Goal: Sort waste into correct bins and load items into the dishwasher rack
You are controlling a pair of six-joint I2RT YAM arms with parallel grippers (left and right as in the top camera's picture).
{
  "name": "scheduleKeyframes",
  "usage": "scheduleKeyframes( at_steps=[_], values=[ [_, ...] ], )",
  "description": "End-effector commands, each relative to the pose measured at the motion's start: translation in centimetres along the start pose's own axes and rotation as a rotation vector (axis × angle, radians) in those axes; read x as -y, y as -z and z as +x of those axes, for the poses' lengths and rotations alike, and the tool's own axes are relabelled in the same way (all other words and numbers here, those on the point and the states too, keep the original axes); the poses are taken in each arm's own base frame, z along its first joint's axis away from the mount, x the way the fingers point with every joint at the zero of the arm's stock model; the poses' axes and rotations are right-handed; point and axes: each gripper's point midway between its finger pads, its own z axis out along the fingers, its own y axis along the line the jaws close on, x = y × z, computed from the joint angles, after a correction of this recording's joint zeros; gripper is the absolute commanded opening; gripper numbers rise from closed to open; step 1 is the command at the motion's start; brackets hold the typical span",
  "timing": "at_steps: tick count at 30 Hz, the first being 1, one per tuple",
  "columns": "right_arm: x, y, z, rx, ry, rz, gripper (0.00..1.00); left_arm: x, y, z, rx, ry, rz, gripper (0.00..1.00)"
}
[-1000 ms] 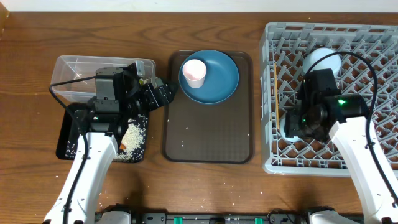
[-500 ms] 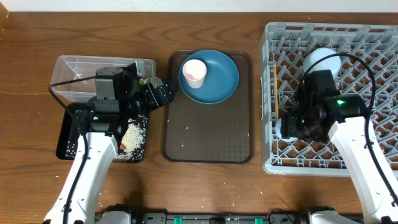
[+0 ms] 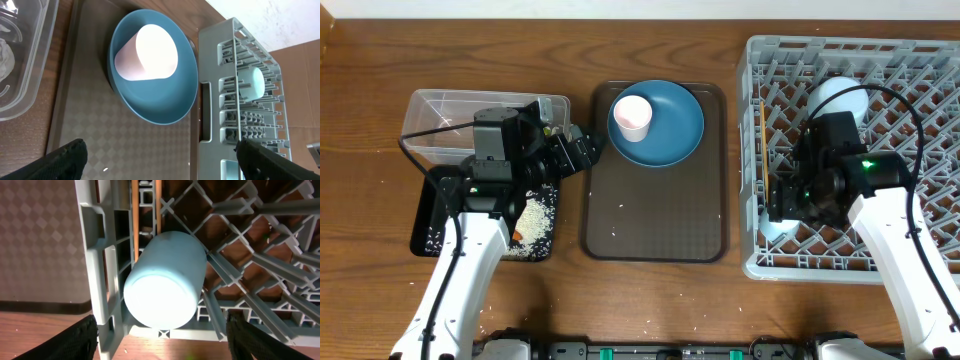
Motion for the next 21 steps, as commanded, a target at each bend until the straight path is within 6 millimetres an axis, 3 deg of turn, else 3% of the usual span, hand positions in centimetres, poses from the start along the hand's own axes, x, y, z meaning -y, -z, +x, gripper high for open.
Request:
scheduleKeyframes(
  at_steps=[1, 3, 4, 5, 7, 21],
  values=[
    [0.1, 2.0, -2.0, 0.068, 0.003, -0.005, 0.80, 0.1, 0.2, -0.6, 0.018, -0.021, -0.007, 0.97],
    [-0.5, 3.8, -3.3, 0.117, 0.002, -0.031, 0.84, 0.1, 0.2, -0.6, 0.018, -0.021, -0.007, 0.97],
    [-0.6, 4.5, -3.8, 0.138, 0.003, -0.035, 0.95, 0.1, 0.2, -0.6, 0.018, -0.021, -0.007, 0.97],
    [-0.7, 5.1, -4.3, 0.158, 0.005, -0.038, 0.99, 0.1, 0.2, -0.6, 0.018, -0.021, -0.007, 0.97],
    [-0.9, 5.8, -4.8, 0.183, 0.008, -0.043, 0.99, 0.1, 0.2, -0.6, 0.018, -0.021, -0.007, 0.97],
    [-0.9, 5.7, -4.9, 0.181, 0.009, -0.042, 0.99, 0.1, 0.2, -0.6, 0.018, -0.021, -0.007, 0.97]
  ],
)
